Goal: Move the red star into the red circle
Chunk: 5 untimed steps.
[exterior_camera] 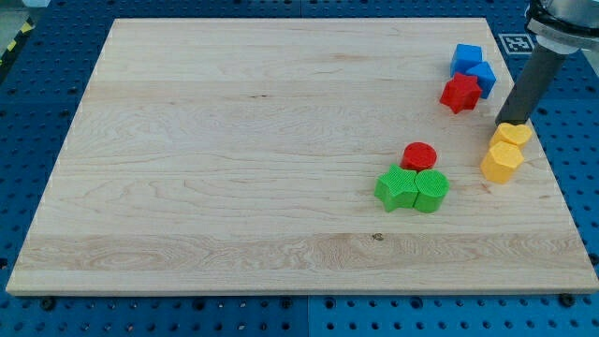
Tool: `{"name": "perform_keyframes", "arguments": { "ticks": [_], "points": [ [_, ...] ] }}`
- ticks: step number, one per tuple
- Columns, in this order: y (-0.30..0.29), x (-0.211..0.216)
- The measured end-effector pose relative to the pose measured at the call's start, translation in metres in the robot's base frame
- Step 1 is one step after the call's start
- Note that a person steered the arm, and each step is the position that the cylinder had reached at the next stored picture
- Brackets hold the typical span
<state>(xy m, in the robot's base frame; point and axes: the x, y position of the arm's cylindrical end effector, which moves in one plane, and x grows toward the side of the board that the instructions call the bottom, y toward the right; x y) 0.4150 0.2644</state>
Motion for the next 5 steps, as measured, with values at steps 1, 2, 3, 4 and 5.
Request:
{"name": "perform_keyframes", "arguments": {
  "ticks": [1, 2, 3, 4, 5],
  "points": [
    [-0.002, -0.015],
    [-0.012, -0.015],
    [-0.023, -0.030],
    [-0.023, -0.037],
    [-0.023, -0.054]
  ]
}}
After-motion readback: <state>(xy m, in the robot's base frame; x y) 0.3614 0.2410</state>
